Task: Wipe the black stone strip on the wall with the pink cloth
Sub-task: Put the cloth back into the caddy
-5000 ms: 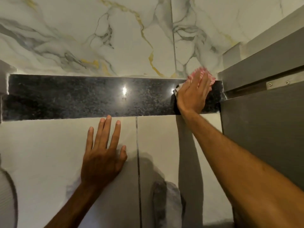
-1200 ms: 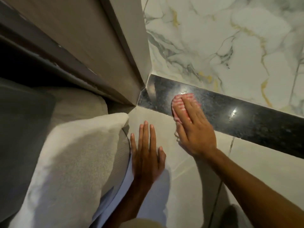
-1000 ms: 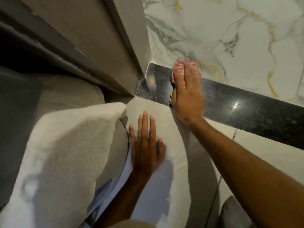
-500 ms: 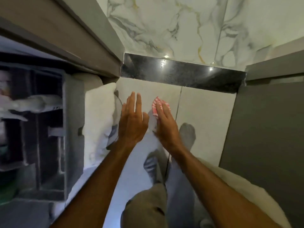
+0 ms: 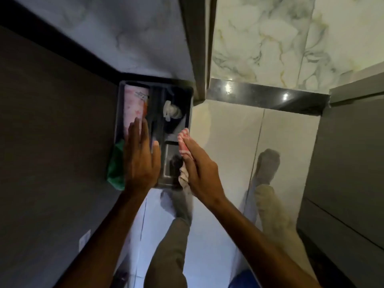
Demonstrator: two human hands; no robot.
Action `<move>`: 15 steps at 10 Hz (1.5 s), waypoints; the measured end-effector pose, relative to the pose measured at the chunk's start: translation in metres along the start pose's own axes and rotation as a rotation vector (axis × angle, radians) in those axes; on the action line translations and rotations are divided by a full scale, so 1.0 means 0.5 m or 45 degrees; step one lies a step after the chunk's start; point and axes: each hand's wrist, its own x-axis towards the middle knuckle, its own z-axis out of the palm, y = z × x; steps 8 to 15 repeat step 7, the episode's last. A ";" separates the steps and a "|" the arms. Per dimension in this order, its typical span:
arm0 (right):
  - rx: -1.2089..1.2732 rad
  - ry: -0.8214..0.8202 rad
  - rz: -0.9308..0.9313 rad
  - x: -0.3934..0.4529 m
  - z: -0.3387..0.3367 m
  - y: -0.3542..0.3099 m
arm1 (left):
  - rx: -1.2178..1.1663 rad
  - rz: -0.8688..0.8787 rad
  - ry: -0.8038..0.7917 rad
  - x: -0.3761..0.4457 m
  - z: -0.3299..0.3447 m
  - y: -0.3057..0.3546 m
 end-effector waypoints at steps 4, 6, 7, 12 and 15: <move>-0.262 0.206 0.412 0.125 0.342 0.213 | 0.029 0.240 0.208 0.124 0.238 -0.118; -0.651 -0.194 0.337 0.108 0.346 0.276 | 0.120 0.234 0.280 0.139 0.255 -0.130; -0.690 -0.305 0.269 0.036 0.277 0.159 | 0.084 0.244 0.050 0.111 0.183 -0.117; -0.690 -0.305 0.269 0.036 0.277 0.159 | 0.084 0.244 0.050 0.111 0.183 -0.117; -0.690 -0.305 0.269 0.036 0.277 0.159 | 0.084 0.244 0.050 0.111 0.183 -0.117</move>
